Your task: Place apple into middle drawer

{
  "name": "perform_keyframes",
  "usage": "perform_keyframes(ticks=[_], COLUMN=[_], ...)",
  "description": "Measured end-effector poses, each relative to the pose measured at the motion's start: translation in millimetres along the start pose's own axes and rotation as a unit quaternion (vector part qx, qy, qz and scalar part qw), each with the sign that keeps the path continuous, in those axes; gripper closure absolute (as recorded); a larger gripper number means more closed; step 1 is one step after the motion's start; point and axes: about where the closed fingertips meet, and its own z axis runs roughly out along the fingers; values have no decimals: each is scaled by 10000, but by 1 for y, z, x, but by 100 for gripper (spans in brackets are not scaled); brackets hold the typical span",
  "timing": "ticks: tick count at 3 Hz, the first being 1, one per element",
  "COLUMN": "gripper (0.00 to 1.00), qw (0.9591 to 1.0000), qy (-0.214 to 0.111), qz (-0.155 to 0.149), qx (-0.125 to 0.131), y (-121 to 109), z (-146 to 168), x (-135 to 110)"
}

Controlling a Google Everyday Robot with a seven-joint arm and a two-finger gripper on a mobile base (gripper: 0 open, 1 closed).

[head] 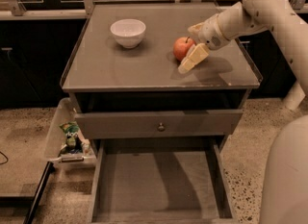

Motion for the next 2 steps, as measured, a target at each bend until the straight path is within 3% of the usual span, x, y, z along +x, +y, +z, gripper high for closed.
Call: perform_keyframes(ticks=[1,2], gripper=[15,39], qw=[10000,10000], qy=[6,6], qz=[8,8], qx=[-23,-23], y=[0,0], z=[2,2], x=[0,0])
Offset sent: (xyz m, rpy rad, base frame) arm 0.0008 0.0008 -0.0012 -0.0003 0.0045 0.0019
